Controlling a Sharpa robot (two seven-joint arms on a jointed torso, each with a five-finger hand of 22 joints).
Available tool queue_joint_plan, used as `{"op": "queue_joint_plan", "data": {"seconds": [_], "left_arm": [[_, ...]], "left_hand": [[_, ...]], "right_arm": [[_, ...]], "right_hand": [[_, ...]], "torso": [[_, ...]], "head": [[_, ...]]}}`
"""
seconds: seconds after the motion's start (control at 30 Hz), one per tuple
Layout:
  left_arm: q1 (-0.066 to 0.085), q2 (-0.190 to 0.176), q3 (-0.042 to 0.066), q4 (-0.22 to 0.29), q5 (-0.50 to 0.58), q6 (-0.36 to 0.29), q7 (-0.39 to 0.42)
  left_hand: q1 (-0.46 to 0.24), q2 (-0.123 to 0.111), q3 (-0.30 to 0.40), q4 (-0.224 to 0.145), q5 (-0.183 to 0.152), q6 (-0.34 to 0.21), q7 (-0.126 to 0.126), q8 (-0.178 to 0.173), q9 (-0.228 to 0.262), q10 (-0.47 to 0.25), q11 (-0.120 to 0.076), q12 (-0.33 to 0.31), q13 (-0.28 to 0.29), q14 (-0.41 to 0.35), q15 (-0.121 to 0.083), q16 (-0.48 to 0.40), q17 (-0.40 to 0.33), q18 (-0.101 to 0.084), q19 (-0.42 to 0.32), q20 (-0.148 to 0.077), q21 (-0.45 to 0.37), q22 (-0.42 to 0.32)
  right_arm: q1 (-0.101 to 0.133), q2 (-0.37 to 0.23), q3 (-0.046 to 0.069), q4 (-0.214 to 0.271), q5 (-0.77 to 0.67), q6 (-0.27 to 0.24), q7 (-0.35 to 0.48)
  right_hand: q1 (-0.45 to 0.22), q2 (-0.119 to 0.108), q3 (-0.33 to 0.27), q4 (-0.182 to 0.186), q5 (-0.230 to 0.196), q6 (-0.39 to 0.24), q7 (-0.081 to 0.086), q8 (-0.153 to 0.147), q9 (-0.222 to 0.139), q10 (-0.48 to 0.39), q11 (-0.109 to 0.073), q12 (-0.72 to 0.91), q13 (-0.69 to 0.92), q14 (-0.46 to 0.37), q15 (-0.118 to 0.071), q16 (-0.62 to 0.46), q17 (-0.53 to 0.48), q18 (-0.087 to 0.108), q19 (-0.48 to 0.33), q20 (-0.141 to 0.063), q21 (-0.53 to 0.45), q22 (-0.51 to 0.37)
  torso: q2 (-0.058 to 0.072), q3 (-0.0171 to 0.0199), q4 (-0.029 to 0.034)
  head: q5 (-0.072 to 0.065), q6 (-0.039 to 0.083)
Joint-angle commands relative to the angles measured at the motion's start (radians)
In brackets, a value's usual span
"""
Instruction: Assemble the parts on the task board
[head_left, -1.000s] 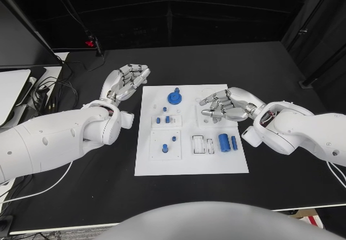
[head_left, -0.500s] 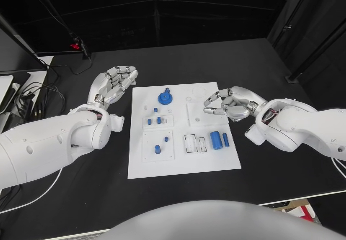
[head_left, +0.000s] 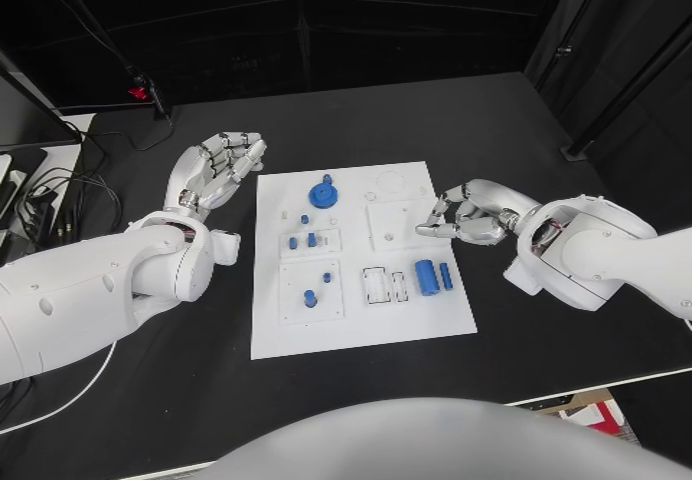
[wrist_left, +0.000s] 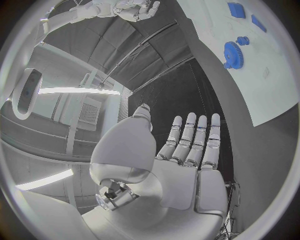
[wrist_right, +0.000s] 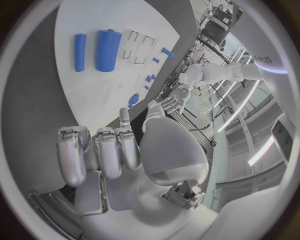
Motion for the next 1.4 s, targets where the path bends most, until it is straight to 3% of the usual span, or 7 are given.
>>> {"op": "queue_joint_plan", "data": {"seconds": [0.03, 0.27, 0.7, 1.4], "left_arm": [[0.001, 0.000, 0.001, 0.000, 0.001, 0.008, 0.086], [0.001, -0.002, 0.001, 0.001, 0.001, 0.009, 0.086], [0.001, -0.003, 0.001, 0.000, 0.001, 0.012, 0.086], [-0.001, -0.009, 0.001, 0.000, 0.001, 0.010, 0.086]], "left_hand": [[0.001, 0.008, -0.006, 0.002, 0.006, -0.006, 0.124, 0.007, -0.002, -0.006, 0.000, 0.007, -0.002, -0.005, -0.002, 0.005, -0.001, 0.004, 0.008, -0.002, 0.005, -0.001], [0.001, 0.008, -0.006, 0.002, 0.006, -0.006, 0.124, 0.007, -0.002, -0.006, 0.000, 0.007, -0.002, -0.005, -0.002, 0.005, -0.001, 0.004, 0.008, -0.002, 0.005, -0.001], [0.001, 0.008, -0.007, 0.002, 0.006, -0.007, 0.124, 0.007, -0.002, -0.006, 0.000, 0.008, -0.002, -0.005, -0.002, 0.006, -0.002, 0.004, 0.008, -0.002, 0.005, -0.002], [0.001, 0.009, -0.008, 0.002, 0.006, -0.007, 0.124, 0.007, -0.002, -0.006, 0.000, 0.008, -0.002, -0.004, -0.002, 0.006, -0.002, 0.004, 0.009, -0.002, 0.005, -0.002]], "right_arm": [[-0.003, -0.004, 0.000, 0.025, -0.193, 0.044, -0.208], [-0.011, -0.007, -0.002, 0.048, -0.268, 0.110, -0.302], [-0.022, 0.016, -0.005, 0.063, -0.315, 0.188, -0.359], [-0.033, 0.067, -0.013, 0.051, -0.318, 0.245, -0.378]], "right_hand": [[-0.025, -0.008, -0.005, -0.001, -0.013, 0.012, 0.000, 0.006, -0.001, 0.102, 0.007, 0.003, 0.263, 0.104, -0.003, 0.002, 0.263, -0.007, 0.104, 0.000, 0.003, 0.263], [-0.061, -0.031, 0.018, 0.000, -0.030, 0.018, -0.003, 0.001, -0.005, 0.102, 0.004, 0.003, 0.263, 0.104, -0.005, 0.002, 0.263, -0.007, 0.104, -0.002, 0.003, 0.263], [-0.110, -0.064, 0.084, 0.001, -0.077, 0.036, -0.011, 0.001, -0.009, 0.102, -0.004, 0.003, 0.263, 0.104, -0.011, 0.002, 0.263, -0.007, 0.104, -0.008, 0.003, 0.263], [-0.126, -0.066, 0.116, 0.001, -0.092, 0.065, -0.016, 0.012, -0.005, 0.102, -0.009, 0.003, 0.263, 0.104, -0.015, 0.002, 0.263, -0.007, 0.104, -0.011, 0.003, 0.263]], "torso": [[0.000, 0.0003, 0.0000], [-0.001, -0.0005, -0.0019], [-0.001, 0.0012, 0.0011], [-0.001, 0.0012, 0.0006]], "head": [[-0.012, 0.000], [-0.025, 0.000], [-0.030, 0.000], [-0.018, 0.000]]}}
